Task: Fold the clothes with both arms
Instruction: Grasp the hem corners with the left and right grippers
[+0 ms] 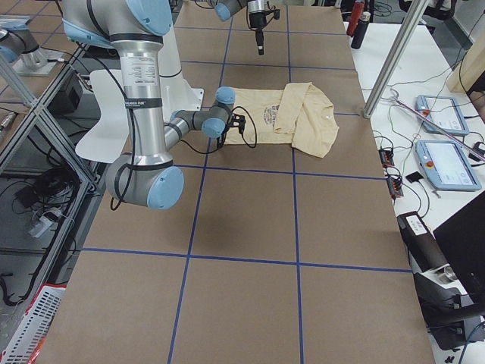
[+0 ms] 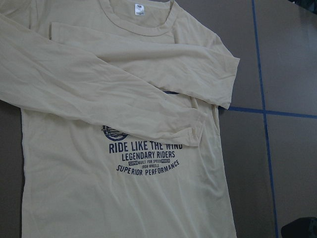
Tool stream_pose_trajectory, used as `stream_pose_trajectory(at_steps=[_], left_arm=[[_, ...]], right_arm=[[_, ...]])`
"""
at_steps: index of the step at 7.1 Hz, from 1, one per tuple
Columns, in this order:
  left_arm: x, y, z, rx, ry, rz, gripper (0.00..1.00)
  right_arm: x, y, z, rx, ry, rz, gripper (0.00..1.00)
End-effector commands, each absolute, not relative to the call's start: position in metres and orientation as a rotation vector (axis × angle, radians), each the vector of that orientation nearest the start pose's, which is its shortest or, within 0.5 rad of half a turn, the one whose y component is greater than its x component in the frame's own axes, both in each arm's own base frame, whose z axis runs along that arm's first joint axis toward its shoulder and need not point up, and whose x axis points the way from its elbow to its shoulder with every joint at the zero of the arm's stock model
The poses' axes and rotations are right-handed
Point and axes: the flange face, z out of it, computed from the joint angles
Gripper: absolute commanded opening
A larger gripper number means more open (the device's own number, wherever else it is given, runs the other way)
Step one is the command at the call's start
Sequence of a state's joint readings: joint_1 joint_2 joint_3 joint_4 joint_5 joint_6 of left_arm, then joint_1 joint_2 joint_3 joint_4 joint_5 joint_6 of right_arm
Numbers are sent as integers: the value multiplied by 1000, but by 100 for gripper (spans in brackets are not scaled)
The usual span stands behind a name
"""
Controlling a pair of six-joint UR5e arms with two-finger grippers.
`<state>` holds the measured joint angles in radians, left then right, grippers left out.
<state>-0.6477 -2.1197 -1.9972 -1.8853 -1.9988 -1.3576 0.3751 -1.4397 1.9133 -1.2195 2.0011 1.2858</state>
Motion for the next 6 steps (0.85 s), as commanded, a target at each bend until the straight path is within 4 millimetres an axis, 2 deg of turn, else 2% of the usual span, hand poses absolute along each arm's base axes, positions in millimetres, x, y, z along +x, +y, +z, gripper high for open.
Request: stream_pose_trajectory(at_steps=[1, 3, 4, 5, 6], left_arm=[[388, -410, 130, 196, 1301, -95, 99], [390, -411, 132, 194, 1295, -98, 99], [391, -412, 134, 192, 1291, -100, 99], [392, -412, 140, 185, 1283, -103, 99], [391, -408, 154, 162, 1262, -116, 99]], right_arm=[[-467, -283, 391, -121, -902, -90, 0], [-466, -280, 383, -139, -925, -106, 0], [-461, -278, 371, -130, -949, -112, 0], [-461, -278, 369, -124, -951, -110, 0], [-461, -281, 371, -115, -948, -103, 0]])
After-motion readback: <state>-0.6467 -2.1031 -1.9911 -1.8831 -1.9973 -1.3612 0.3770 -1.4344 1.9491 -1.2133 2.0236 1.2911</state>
